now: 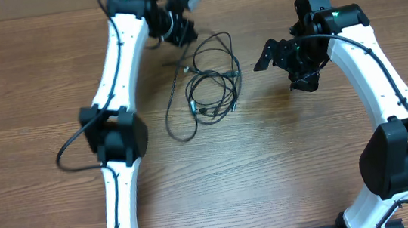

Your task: Untangle cables

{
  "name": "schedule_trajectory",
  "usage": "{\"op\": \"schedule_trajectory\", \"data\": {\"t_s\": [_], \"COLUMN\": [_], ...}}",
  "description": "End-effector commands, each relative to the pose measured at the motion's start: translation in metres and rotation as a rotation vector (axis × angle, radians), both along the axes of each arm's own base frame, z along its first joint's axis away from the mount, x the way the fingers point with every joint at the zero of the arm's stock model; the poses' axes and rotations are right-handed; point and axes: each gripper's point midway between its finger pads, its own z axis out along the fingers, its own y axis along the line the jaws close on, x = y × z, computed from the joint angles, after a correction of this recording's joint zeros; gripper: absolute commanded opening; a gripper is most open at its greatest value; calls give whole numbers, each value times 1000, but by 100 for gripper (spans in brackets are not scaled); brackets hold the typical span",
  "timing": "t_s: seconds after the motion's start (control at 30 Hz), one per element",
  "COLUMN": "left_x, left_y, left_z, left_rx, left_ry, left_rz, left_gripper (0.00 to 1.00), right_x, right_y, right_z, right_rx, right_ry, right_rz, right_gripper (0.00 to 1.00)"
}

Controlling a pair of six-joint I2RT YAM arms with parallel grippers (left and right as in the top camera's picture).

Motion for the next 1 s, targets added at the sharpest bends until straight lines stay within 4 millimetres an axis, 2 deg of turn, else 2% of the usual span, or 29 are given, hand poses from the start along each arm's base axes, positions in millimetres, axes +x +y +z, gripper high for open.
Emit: {"op": "schedule_trajectory", "data": {"t_s": [0.0, 0.03, 0.1, 0.13, 0.2, 0.23, 0.37, 0.47, 0.5, 0.57, 0.67, 0.73, 0.77, 0.8, 0.87, 0.9, 0.97], "left_x": [-38, -48, -76, -82, -100, -106, -143, -165, -177, -187, -194, -177, -153, -126, -101, -88, -87], "left_y": [-17, -17, -18, -18, -16, -16, -8, -2, 1, 5, 7, 14, 25, 40, 55, 54, 52], "left_z": [162, 183, 243, 255, 305, 321, 414, 458, 480, 497, 512, 508, 494, 467, 419, 361, 359], "left_rx": [-249, -281, -370, -391, -484, -515, -674, -757, -794, -829, -870, -838, -788, -702, -531, -396, -404], "left_ry": [-174, -197, -282, -296, -357, -381, -588, -703, -776, -824, -860, -874, -833, -764, -684, -527, -513], "left_rz": [8, 3, -23, -22, -4, -1, -10, -28, -47, -54, -61, 35, 188, 377, 533, 557, 547], "left_gripper": [4, 4, 4, 4, 4, 4, 4, 4, 4, 4, 4, 4, 4, 4, 4, 4, 4], "right_x": [2, 2, 2, 2, 1, 1, -3, -5, -6, -6, -7, -8, -9, -10, -10, -12, -15], "right_y": [2, 3, 5, 6, 8, 8, 8, 8, 7, 7, 8, 10, 14, 20, 25, 33, 44], "right_z": [13, 13, 14, 15, 15, 16, 15, 14, 14, 14, 14, 15, 17, 20, 23, 28, 37], "right_rx": [18, 26, 38, 43, 56, 59, 57, 55, 54, 54, 55, 71, 99, 130, 165, 222, 300], "right_ry": [-31, -28, -30, -29, -27, -24, -7, 1, 6, 6, 8, 15, 13, 7, -2, 4, 6], "right_rz": [8, 10, 12, 13, 16, 16, 16, 15, 15, 16, 16, 19, 37, 58, 80, 92, 114], "right_gripper": [100, 100, 100, 100, 100, 100, 100, 100, 100, 100, 100, 100, 100, 100, 100, 100, 100]}}
